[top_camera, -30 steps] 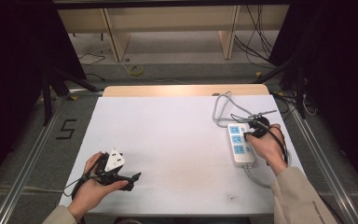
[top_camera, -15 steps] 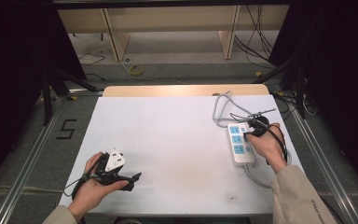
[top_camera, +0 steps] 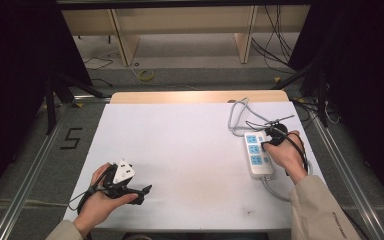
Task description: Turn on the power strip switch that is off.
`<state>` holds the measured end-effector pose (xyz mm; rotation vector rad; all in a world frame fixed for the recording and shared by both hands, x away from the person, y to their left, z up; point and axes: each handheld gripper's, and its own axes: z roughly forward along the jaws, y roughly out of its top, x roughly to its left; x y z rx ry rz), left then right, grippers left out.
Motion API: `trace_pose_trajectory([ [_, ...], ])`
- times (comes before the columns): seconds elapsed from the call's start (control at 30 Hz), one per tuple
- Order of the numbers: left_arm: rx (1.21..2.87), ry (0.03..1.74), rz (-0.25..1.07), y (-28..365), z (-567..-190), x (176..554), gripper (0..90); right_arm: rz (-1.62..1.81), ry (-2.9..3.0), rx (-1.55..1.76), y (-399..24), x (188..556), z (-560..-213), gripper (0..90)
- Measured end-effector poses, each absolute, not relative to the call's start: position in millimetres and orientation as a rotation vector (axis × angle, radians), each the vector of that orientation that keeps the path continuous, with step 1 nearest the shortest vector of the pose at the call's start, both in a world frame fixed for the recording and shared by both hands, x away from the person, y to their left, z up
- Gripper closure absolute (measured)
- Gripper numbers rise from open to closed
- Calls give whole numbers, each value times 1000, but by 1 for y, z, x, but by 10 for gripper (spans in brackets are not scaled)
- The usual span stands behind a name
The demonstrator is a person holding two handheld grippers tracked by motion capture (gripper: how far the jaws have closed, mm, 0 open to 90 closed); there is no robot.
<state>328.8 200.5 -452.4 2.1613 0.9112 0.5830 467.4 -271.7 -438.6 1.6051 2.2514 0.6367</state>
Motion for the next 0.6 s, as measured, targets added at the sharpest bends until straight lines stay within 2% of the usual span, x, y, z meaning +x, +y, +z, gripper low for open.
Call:
trace_pose_trajectory([
  [0.6, 2165, 911, 583, 201, -453, 329, 64, 584, 2288, 1621, -270, 473, -436, 900],
])
